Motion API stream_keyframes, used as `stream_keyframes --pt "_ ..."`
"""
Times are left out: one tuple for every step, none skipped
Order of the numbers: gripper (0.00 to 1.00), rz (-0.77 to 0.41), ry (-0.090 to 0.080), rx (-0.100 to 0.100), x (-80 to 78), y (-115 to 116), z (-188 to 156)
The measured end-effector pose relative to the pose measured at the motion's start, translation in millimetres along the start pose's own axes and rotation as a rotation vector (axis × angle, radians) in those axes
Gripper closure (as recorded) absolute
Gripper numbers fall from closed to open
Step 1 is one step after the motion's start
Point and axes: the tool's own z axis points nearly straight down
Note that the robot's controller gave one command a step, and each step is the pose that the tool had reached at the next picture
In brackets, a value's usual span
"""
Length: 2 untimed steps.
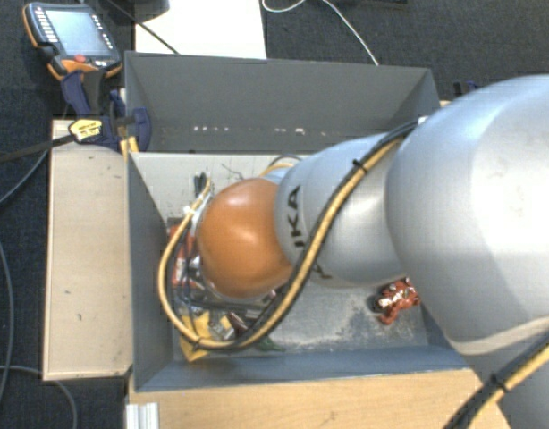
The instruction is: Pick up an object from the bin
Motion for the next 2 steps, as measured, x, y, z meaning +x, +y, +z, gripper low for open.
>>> stream_keyframes --pt "1.0 -0.042 0.003 -0.001 1.0 0 -5" --pt "1.0 -0.011 0.006 -0.003 1.7 1 -31"
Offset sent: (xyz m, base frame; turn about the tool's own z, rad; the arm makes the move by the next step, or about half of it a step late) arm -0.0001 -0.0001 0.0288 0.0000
